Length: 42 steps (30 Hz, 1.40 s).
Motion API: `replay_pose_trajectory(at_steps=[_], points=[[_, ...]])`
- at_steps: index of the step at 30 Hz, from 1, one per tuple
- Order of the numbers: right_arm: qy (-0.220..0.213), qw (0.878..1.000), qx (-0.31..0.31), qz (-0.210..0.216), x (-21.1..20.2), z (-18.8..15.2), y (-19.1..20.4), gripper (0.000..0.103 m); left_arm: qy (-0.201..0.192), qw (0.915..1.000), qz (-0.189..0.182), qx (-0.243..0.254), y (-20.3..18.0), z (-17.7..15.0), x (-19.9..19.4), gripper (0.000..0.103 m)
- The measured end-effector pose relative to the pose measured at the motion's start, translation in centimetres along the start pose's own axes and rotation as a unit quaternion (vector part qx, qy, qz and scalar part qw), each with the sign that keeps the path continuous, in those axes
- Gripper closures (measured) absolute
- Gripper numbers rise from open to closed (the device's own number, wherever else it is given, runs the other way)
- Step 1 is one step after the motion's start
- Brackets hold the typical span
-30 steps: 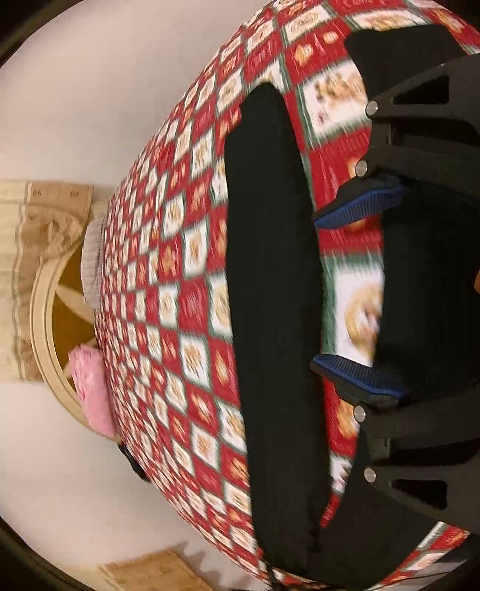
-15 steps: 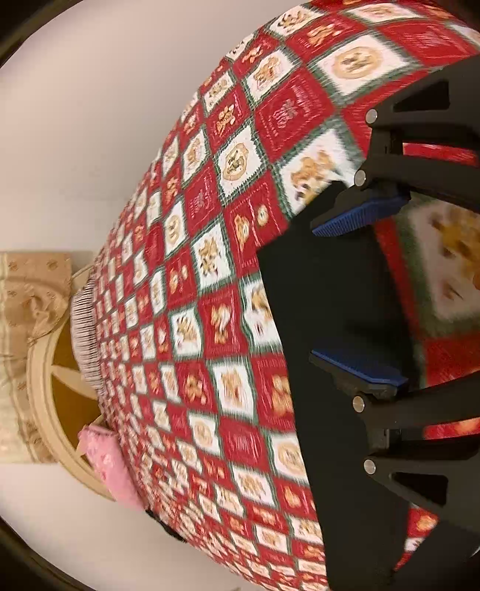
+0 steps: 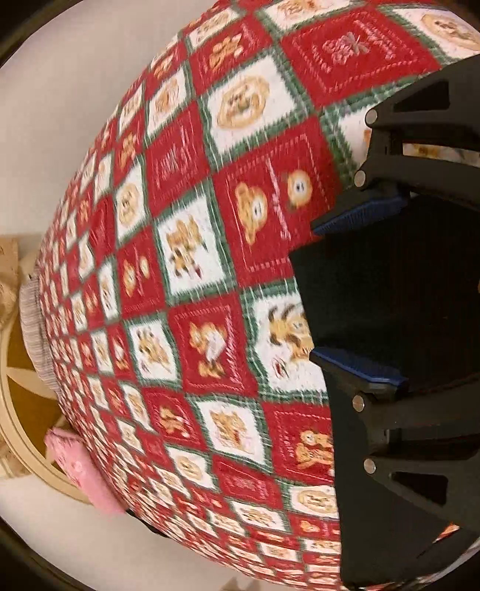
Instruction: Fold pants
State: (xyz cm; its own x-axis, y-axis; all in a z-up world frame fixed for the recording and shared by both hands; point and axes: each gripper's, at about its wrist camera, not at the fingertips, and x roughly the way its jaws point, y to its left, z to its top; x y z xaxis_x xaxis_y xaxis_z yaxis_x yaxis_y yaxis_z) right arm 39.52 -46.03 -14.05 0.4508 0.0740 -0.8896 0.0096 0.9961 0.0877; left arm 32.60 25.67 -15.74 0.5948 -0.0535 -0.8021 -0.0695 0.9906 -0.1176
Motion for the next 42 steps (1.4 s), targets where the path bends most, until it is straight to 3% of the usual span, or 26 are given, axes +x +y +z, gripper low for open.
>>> replay_pose_trajectory(at_steps=[1, 3, 6, 10, 14, 19, 27, 33, 38, 42], points=[[0.003, 1.0, -0.005, 0.0, 0.2, 0.0, 0.1, 0.067, 0.002, 1.0, -0.001, -0.001, 0.1, 0.1, 0.1, 0.081], [0.004, 1.0, -0.013, 0.012, 0.3, -0.2, 0.4, 0.081, -0.003, 0.9999, -0.007, 0.008, 0.0, 0.1, 0.0, 0.084], [-0.005, 1.0, -0.028, 0.007, -0.1, -0.4, 1.1, 0.09, -0.006, 0.9998, -0.007, 0.019, -0.2, 0.2, -0.1, 0.088], [-0.043, 0.998, -0.043, -0.003, -2.1, -0.2, 2.0, 0.093, -0.036, 0.9991, -0.023, -0.001, 0.4, 0.3, -1.9, 0.089], [-0.114, 0.992, -0.044, 0.01, -6.4, -0.9, 2.4, 0.093, -0.075, 0.9959, -0.05, -0.009, 0.8, -0.2, -4.7, 0.089], [-0.211, 0.975, -0.056, 0.041, -12.8, -4.1, 2.4, 0.093, -0.125, 0.9862, -0.109, -0.005, 0.6, -1.4, -8.3, 0.089], [-0.311, 0.945, -0.069, 0.074, -19.0, -11.5, 1.0, 0.093, -0.175, 0.9698, -0.17, -0.005, 1.1, -5.2, -12.8, 0.089], [-0.321, 0.942, -0.049, 0.082, -20.1, -17.2, -1.6, 0.093, -0.187, 0.963, -0.193, -0.02, 2.3, -9.9, -14.5, 0.089], [-0.296, 0.952, -0.02, 0.079, -18.8, -21.3, -4.2, 0.093, -0.176, 0.9647, -0.192, -0.036, 3.8, -13.1, -14.0, 0.089], [-0.273, 0.959, 0.0, 0.077, -17.5, -22.9, -5.5, 0.093, -0.159, 0.9686, -0.19, -0.021, 3.5, -14.6, -13.3, 0.089]])
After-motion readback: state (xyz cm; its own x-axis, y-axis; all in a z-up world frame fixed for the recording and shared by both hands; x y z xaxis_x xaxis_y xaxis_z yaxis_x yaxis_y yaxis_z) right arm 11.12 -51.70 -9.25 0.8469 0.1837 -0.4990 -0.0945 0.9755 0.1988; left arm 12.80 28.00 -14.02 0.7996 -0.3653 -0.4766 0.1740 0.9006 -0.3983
